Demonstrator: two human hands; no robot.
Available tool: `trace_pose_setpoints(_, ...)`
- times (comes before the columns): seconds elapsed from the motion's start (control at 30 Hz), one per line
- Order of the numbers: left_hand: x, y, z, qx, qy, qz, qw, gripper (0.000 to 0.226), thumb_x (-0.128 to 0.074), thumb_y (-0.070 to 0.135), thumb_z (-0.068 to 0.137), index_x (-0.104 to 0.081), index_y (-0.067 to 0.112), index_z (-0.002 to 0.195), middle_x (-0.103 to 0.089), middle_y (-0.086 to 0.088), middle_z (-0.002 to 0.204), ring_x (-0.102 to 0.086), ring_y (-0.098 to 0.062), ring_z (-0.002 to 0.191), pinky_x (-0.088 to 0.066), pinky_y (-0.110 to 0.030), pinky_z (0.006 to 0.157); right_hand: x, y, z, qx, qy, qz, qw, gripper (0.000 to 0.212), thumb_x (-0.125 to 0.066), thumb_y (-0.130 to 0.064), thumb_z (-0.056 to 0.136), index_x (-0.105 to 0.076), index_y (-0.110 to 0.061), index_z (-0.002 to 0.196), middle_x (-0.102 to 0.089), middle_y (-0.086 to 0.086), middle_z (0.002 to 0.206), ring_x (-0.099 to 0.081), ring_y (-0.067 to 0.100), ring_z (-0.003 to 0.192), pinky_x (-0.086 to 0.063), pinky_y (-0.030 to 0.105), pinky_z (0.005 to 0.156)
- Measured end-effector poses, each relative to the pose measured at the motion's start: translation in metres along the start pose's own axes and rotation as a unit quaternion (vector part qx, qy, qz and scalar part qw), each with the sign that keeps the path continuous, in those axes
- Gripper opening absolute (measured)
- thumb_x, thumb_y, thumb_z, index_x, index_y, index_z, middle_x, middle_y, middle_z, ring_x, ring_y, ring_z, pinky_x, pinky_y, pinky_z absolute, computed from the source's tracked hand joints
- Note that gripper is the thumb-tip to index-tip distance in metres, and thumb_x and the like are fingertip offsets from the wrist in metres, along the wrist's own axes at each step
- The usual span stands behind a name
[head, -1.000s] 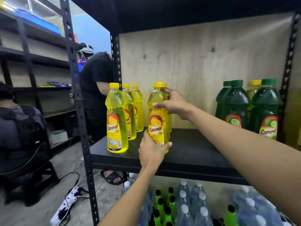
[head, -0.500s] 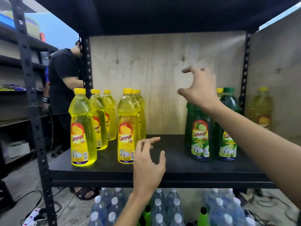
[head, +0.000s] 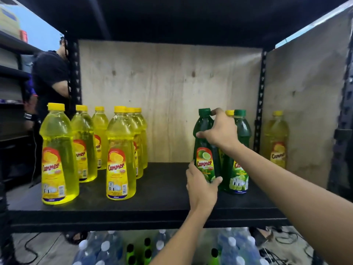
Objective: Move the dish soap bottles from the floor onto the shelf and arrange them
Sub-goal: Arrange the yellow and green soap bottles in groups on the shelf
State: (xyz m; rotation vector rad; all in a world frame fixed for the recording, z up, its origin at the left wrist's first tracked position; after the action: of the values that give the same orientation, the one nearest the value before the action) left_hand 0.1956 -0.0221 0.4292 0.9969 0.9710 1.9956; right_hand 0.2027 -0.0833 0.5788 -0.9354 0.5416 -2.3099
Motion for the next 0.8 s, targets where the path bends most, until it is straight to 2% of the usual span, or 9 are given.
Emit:
trace_pose_setpoints(0.03,0.002,-0.003,0.001,-0.001,0.011,0.007,1.0,0.092,-0.084,0.038,0.075,-0.029,0.017,0.146,-0.045,-0.003,0.135,-0.052,-0.024,0.124,-0.042,-0.038,0.103,-0.003,-0.002,-0.001,0.013,0.0,0.016,1.0,0.084,-0.092,-0.032,0.06,-0.047,-0.015,0.129,-0.068,0.011,0.108,-0.069,0.034,0.092,-0.058,0.046,0.081)
trace_pose_setpoints(0.13,0.011,-0.013,0.018,-0.001,0.038,0.03,0.999,0.095,-0.083,0.034,0.077,-0.024,0.016,0.149,-0.04,-0.007,0.14,-0.05,-0.026,0.127,-0.041,-0.038,0.104,-0.019,-0.008,-0.001,0.061,0.011,0.04,0.997,0.085,-0.092,-0.033,0.059,-0.049,-0.017,0.13,-0.068,0.008,0.113,-0.065,0.027,0.099,-0.052,0.032,0.08)
trace_pose_setpoints(0.27,0.026,-0.029,0.062,0.006,0.064,0.1,0.993,0.1,-0.083,0.029,0.078,-0.018,0.012,0.153,-0.037,-0.014,0.143,-0.048,-0.031,0.129,-0.04,-0.04,0.107,-0.056,-0.016,0.017,0.071,-0.001,0.088,0.994,0.083,-0.092,-0.03,0.061,-0.048,-0.017,0.131,-0.067,0.004,0.107,-0.058,0.017,0.088,-0.046,0.027,0.069)
trace_pose_setpoints(0.33,0.028,-0.037,0.087,0.015,0.058,0.121,0.991,0.103,-0.083,0.028,0.077,-0.017,0.011,0.154,-0.037,-0.016,0.145,-0.046,-0.033,0.132,-0.039,-0.042,0.109,-0.079,-0.017,0.031,0.064,-0.012,0.1,0.993,0.082,-0.091,-0.026,0.064,-0.047,-0.014,0.131,-0.068,0.007,0.11,-0.063,0.023,0.095,-0.049,0.028,0.072)
trace_pose_setpoints(0.43,0.021,-0.051,0.124,0.024,0.038,0.117,0.992,0.104,-0.084,0.026,0.076,-0.017,0.011,0.154,-0.037,-0.018,0.145,-0.045,-0.036,0.133,-0.038,-0.046,0.109,-0.11,-0.015,0.055,0.055,-0.028,0.105,0.993,0.08,-0.091,-0.02,0.065,-0.047,-0.012,0.132,-0.067,0.013,0.117,-0.064,0.031,0.107,-0.054,0.035,0.085)
trace_pose_setpoints(0.6,0.006,-0.074,0.172,0.033,0.057,0.124,0.99,0.1,-0.084,0.031,0.076,-0.021,0.013,0.152,-0.039,-0.018,0.142,-0.047,-0.037,0.129,-0.041,-0.046,0.106,-0.145,-0.008,0.094,0.031,-0.06,0.121,0.99,0.078,-0.089,-0.018,0.068,-0.048,-0.013,0.134,-0.064,0.013,0.121,-0.063,0.029,0.11,-0.054,0.031,0.085)
trace_pose_setpoints(0.8,0.005,-0.09,0.195,0.033,0.083,0.106,0.99,0.097,-0.09,0.038,0.065,-0.035,0.013,0.141,-0.044,-0.016,0.137,-0.048,-0.035,0.127,-0.043,-0.046,0.103,-0.168,-0.007,0.116,0.011,-0.109,0.137,0.985,0.072,-0.083,-0.013,0.076,-0.046,-0.01,0.138,-0.059,0.014,0.13,-0.058,0.031,0.119,-0.053,0.036,0.096)
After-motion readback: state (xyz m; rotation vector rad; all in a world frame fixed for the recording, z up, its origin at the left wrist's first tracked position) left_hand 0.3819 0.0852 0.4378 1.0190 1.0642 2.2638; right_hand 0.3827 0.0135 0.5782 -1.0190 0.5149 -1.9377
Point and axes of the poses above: each hand's wrist, its own z-axis towards the middle knuckle, its own x-axis out of the back of the hand, y = z × x, the point moved 1 cm from there along z, towards the middle knuckle
